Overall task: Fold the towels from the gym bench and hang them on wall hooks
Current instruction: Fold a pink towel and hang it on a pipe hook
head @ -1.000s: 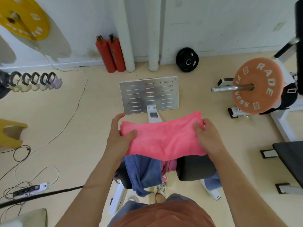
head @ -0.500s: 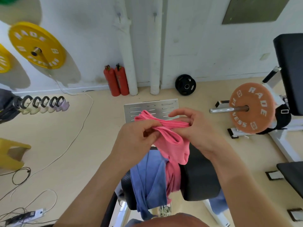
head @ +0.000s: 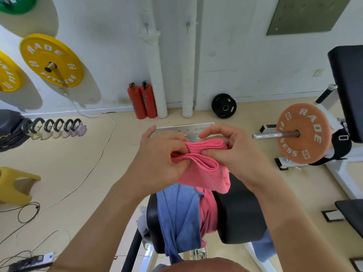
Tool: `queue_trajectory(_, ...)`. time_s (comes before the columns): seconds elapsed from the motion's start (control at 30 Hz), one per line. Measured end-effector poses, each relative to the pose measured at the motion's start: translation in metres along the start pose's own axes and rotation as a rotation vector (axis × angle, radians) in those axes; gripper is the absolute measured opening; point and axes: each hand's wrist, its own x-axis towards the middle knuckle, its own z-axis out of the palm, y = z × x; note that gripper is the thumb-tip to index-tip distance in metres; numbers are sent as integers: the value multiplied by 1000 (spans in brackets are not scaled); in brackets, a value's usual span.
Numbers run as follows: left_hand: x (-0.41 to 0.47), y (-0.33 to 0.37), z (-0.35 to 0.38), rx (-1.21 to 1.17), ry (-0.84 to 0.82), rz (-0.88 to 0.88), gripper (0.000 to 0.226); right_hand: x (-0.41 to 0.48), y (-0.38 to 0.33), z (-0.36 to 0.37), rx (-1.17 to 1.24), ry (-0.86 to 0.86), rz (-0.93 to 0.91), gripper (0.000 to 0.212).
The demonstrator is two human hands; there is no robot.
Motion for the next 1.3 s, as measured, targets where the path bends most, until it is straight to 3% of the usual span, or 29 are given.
queue_trajectory(0.43, -1, -8, -24, 47, -4, 38, 31, 12, -17, 0, -151, -151, -55, 9)
queue_trajectory(0.5, -7, -6, -33, 74, 11, 16, 34, 5, -26, 5, -156, -177, -81, 19)
queue_trajectory(0.57, -14, -7, -42, 59, -17, -16, 37, -5, -37, 16, -360, -246, -114, 37)
queue_trajectory(0.63, -25, -9, -52, 6, -49, -48, 31, -13, -47, 34, -724, -271, -162, 48)
queue_trajectory(0.73, -54, -18, -73, -114, -28, -108, 25, -23, -58, 71, -979, -216, -280, 39)
queue_trajectory(0.87, -119, -48, -120, -168, -41, -136, 30, -49, -67, 133, -838, -225, -290, 13)
queue_trajectory(0.97, -180, -77, -165, -246, -33, -198, 23, -75, -75, 194, -536, -231, -232, 14)
queue_trajectory(1.03, -221, -92, -195, -436, -4, -259, 17, -92, -83, 233, -296, -277, -156, 16)
queue_trajectory(1.17, -278, -116, -238, -832, 142, -334, 16, -113, -104, 295, -2, -371, 57, 17)
queue_trajectory(1.23, -291, -123, -249, -869, 250, -362, 22, -116, -112, 317, 107, -407, 148, 16)
queue_trajectory(1.3, -299, -128, -257, -756, 353, -330, 31, -116, -118, 332, 165, -440, 213, 16)
